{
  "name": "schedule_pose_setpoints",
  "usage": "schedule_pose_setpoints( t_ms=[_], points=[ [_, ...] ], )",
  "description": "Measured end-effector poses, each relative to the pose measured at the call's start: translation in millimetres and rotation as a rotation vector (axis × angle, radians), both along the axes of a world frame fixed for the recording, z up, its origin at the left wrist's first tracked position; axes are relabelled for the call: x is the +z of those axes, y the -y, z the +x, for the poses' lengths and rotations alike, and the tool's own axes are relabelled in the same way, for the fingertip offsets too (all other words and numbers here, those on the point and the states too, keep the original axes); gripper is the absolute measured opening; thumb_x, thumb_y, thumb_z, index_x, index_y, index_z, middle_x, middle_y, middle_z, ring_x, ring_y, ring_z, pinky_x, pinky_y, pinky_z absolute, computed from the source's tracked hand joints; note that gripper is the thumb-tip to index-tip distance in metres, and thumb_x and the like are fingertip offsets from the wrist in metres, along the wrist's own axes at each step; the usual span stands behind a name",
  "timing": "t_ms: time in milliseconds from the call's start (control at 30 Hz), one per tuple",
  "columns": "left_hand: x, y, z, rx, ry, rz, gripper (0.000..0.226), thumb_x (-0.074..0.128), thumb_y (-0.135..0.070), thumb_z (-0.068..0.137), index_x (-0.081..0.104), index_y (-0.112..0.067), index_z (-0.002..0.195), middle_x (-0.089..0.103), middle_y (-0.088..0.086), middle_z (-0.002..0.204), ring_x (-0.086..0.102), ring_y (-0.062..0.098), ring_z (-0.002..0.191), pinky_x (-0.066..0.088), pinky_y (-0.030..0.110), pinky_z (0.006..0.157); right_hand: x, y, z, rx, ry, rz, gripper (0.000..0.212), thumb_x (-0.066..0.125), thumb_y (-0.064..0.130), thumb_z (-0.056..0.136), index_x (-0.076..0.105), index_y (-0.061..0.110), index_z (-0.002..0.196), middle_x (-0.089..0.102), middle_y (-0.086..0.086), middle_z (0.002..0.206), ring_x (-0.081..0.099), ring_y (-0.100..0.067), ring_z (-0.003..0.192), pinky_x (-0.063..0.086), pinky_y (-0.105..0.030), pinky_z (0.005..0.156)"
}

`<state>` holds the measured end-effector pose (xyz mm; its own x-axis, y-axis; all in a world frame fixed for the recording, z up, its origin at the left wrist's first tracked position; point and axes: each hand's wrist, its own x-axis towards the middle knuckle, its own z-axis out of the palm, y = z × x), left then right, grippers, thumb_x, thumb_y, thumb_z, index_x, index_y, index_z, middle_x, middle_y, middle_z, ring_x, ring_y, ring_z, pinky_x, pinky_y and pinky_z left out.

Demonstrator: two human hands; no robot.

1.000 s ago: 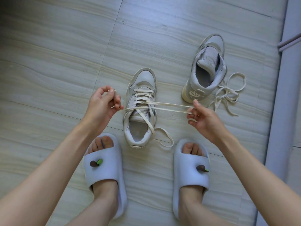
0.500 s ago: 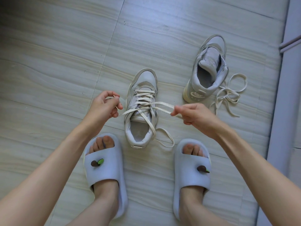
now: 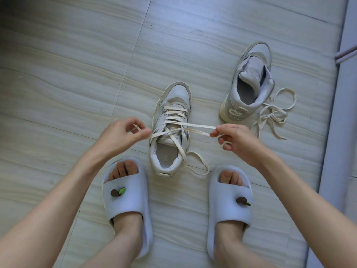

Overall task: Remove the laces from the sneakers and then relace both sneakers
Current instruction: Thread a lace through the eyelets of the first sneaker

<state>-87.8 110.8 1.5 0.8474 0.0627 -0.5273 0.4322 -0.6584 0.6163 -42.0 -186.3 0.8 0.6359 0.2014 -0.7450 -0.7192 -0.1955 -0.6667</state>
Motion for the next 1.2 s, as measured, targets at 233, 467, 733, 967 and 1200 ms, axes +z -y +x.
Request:
schedule_pose_setpoints(
  t_ms=[233, 467, 733, 967, 1200],
  points=[
    [-0.1, -1.5, 5.7, 0.311, -0.008, -0.366, 0.029, 0.054, -0.03, 0.092, 0.059, -0.017, 0.066, 0.053, -0.008, 0.063, 0.048, -0.004, 0.055, 0.039, 0.017, 0.069, -5.3, -5.4, 4.8, -0.064, -0.043, 0.042, 0.019, 0.059, 0.027, 0.091, 0.065, 0.017, 0.075, 0.063, 0.007, 0.075, 0.055, -0.01, 0.068, 0.036, -0.023, 0.057],
    [1.1, 16.6, 11.2, 0.743, -0.002, -1.014, 0.056, 0.031, -0.025, 0.102, 0.063, -0.013, 0.057, 0.072, 0.012, 0.093, 0.066, 0.024, 0.098, 0.053, 0.033, 0.089, -8.9, -22.4, -1.4, -0.045, -0.076, 0.056, 0.014, 0.061, 0.028, 0.089, 0.061, 0.014, 0.086, 0.064, 0.002, 0.086, 0.061, -0.011, 0.07, 0.044, -0.022, 0.06],
    [12.5, 36.4, 17.5, 0.711, -0.012, -1.037, 0.038, 0.029, -0.026, 0.103, 0.044, -0.01, 0.073, 0.058, 0.003, 0.057, 0.066, 0.02, 0.063, 0.056, 0.032, 0.063, -15.8, -63.6, -20.9, 0.083, 0.072, -0.138, 0.041, 0.076, 0.043, 0.073, 0.046, 0.023, 0.093, 0.059, -0.003, 0.096, 0.066, -0.013, 0.077, 0.054, -0.024, 0.057],
    [4.3, 20.5, 15.3, 0.825, 0.014, -0.955, 0.034, 0.03, -0.024, 0.103, 0.037, -0.015, 0.071, 0.044, -0.004, 0.045, 0.039, 0.008, 0.036, 0.043, 0.018, 0.041, -19.1, -80.0, -23.6, 0.231, 0.285, -0.3, 0.016, 0.066, 0.023, 0.075, 0.052, 0.016, 0.072, 0.058, 0.009, 0.062, 0.063, -0.007, 0.054, 0.058, -0.044, 0.067],
    [-24.3, -27.6, -4.3, 0.566, -0.026, -0.126, 0.029, 0.047, -0.03, 0.096, 0.046, -0.018, 0.07, 0.045, 0.0, 0.054, 0.034, 0.012, 0.037, 0.027, 0.017, 0.043, -17.1, -51.7, -24.3, 0.121, 0.276, -0.443, 0.01, 0.06, 0.015, 0.078, 0.055, 0.012, 0.07, 0.058, -0.001, 0.063, 0.065, -0.022, 0.064, 0.057, -0.046, 0.07]
  ],
)
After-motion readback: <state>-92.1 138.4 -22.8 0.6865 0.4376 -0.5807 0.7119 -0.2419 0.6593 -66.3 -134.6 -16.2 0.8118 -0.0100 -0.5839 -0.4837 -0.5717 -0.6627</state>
